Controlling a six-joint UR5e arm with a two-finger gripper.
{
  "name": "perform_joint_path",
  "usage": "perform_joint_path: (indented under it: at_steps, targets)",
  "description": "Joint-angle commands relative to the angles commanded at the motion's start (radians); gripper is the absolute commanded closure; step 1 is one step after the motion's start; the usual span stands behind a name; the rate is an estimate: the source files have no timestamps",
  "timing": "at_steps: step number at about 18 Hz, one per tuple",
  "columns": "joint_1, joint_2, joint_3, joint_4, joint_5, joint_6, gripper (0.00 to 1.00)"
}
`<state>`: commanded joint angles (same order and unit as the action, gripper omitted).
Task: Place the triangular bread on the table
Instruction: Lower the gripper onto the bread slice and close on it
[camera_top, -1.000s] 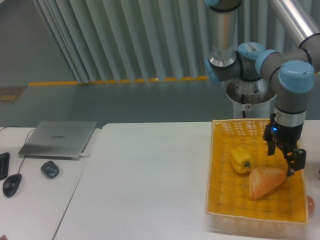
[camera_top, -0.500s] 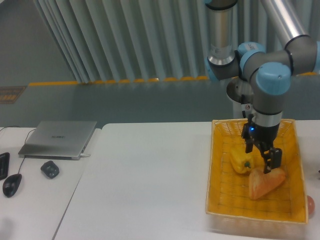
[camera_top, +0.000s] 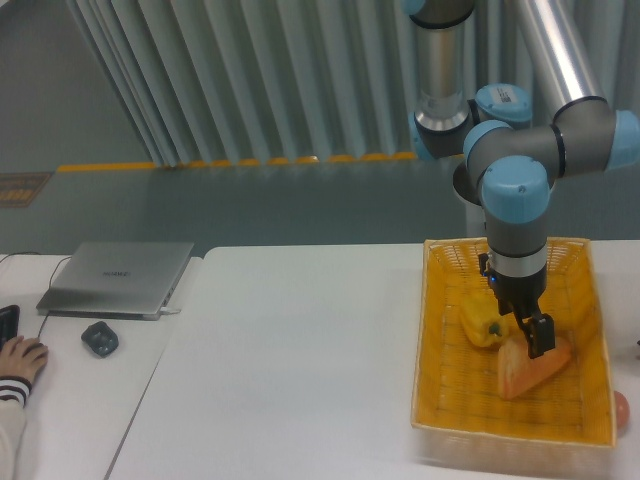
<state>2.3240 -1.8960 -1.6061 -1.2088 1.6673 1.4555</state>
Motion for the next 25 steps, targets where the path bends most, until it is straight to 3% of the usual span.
perform_joint_path:
  at_steps: [4, 11, 25]
  targets:
    - [0.0, -0.021, 0.006, 0.002, 0.066, 0.088, 0.0]
    - [0.0, -0.06, 0.006, 0.035, 0.068, 0.089, 0.0]
    - [-0.008, -0.08, -0.009, 0.035, 0.068, 0.072, 0.0]
